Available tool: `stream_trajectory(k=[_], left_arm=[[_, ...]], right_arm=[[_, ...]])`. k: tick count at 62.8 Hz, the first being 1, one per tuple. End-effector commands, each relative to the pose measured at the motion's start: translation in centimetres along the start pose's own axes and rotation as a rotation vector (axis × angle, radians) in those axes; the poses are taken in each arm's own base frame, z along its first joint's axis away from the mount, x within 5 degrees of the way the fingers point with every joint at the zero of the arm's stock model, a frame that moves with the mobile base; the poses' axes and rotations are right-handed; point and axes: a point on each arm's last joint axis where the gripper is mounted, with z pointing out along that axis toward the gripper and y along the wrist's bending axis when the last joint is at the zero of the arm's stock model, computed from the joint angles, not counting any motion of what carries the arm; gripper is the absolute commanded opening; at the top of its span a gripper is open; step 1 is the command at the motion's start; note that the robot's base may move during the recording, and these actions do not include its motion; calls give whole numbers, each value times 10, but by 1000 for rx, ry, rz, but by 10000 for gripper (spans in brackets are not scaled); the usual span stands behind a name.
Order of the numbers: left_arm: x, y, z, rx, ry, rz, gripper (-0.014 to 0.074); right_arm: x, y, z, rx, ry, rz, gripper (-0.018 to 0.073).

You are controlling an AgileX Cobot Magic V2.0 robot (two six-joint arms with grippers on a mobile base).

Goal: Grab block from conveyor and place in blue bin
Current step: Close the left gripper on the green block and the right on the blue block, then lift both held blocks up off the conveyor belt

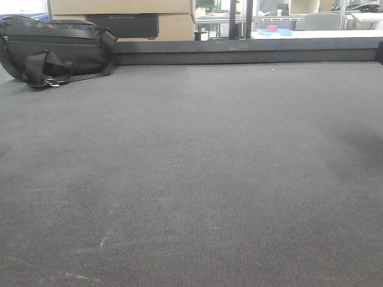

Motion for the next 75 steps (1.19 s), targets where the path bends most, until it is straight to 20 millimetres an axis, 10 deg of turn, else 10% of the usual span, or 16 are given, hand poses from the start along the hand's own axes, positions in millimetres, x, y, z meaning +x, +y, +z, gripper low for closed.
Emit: stream_trajectory(k=[1,26,44,62,75], left_arm=[[-4,1,-7,3,-15,-10,-79],[-3,-3,-90,86,-228,-59,-111],[21,-45,-179,194,-649,46,-111],[44,-97,-227,346,-920,191,-111],[46,-95,-212,326,-906,192,-111]], right_arm=[[-3,-1,-10,5,-16,0,-162],[-9,4,-90,-12,-257,-15,-162],[9,4,-143,-35,-687,-23,-162],[61,-2,-136,-17,-939,-40,-162],[104,-7,-117,-15,-988,-44,-162]])
